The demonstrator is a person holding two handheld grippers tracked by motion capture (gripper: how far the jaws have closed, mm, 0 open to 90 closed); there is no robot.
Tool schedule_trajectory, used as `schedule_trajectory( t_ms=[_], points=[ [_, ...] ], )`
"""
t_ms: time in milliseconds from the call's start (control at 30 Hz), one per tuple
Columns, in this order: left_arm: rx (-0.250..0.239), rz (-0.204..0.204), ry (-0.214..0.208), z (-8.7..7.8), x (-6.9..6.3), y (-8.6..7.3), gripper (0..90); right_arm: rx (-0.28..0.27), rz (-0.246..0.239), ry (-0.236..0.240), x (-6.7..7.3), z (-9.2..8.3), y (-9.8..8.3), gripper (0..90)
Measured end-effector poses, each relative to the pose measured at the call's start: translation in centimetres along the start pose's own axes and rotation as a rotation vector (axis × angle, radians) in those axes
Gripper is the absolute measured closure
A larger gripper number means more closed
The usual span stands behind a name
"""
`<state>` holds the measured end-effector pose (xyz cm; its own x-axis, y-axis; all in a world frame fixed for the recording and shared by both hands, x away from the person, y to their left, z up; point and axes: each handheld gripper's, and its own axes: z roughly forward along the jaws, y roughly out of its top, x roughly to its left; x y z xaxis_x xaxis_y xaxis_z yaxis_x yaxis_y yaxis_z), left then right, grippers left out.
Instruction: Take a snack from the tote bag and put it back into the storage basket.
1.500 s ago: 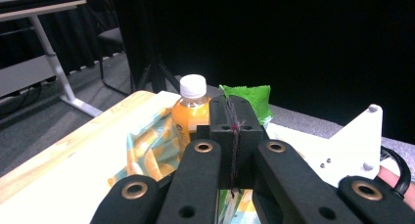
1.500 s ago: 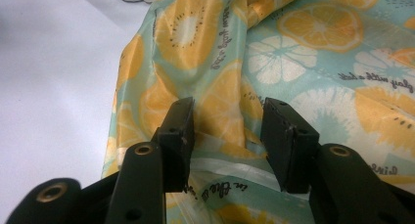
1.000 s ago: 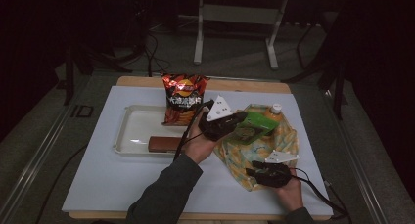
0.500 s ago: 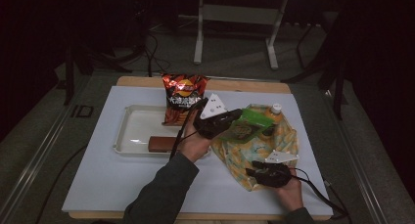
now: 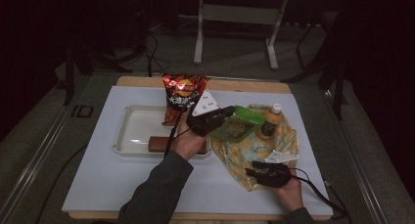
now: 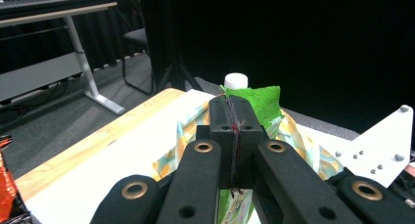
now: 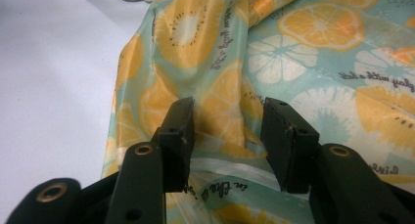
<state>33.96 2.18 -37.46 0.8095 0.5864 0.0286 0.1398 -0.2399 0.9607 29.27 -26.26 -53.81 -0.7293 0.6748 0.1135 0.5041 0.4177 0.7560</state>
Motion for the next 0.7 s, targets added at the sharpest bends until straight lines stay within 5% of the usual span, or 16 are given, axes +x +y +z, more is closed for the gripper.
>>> schedule_trajectory(
  t_ms=[700],
  points=[
    [-0.010,-0.014,0.032,-1.4,1.6,-0.3,89.8,-0.001,0.000,0.001,0.0,0.0,0.0,55.7]
  ],
)
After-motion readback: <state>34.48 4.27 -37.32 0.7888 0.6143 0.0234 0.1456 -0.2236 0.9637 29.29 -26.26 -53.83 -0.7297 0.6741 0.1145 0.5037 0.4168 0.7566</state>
